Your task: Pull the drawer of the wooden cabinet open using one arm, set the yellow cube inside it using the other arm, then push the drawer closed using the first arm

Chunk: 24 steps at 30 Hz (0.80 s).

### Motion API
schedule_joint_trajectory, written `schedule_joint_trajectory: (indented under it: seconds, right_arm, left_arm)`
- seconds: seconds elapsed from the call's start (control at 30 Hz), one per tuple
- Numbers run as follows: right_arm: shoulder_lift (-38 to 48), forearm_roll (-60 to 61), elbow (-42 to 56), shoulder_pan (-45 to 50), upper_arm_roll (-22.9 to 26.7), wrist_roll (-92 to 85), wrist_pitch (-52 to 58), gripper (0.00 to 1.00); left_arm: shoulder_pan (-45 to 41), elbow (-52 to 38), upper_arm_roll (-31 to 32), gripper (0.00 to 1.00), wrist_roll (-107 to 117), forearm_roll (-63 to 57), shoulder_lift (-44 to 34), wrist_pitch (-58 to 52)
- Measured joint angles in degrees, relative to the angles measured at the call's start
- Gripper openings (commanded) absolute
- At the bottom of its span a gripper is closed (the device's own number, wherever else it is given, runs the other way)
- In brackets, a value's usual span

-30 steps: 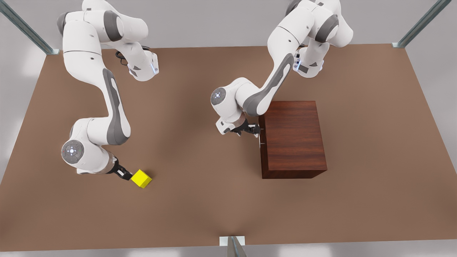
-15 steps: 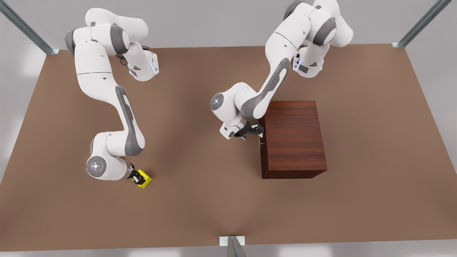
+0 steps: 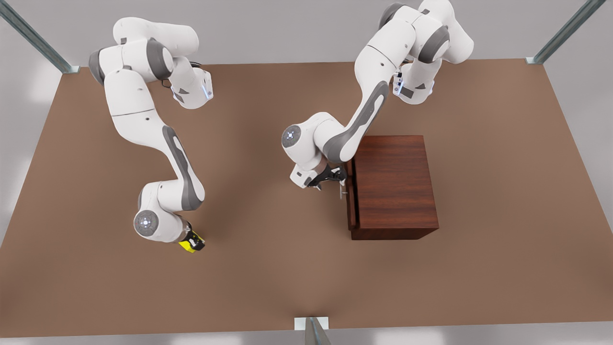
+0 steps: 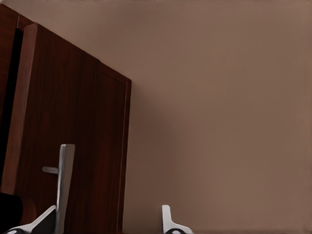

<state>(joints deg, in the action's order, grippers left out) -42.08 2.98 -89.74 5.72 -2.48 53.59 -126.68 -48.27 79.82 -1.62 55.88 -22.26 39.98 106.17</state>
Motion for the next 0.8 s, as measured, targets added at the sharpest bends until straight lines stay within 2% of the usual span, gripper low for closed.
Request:
schedule_joint_trajectory:
  seconds: [0.23,0.73,0.8]
  right_arm:
    - [-0.56,-4.55,-0.19,-3.7,-4.06,1.03,-1.48,1.0]
    - [-2.89,-10.64,0.15,-7.99,-8.88,2.36,-2.18,1.0]
    - [-2.89,-10.84,0.16,-8.0,-8.93,2.55,-2.18,0.94]
  left_arm:
    - [-0.23,-1.66,0.98,1.0,1.21,0.42,1.1,1.6]
    - [-1.3,-3.75,2.1,1.0,2.7,0.51,1.82,2.74]
    - [-1.29,-4.4,2.57,1.0,2.87,0.51,2.24,2.78]
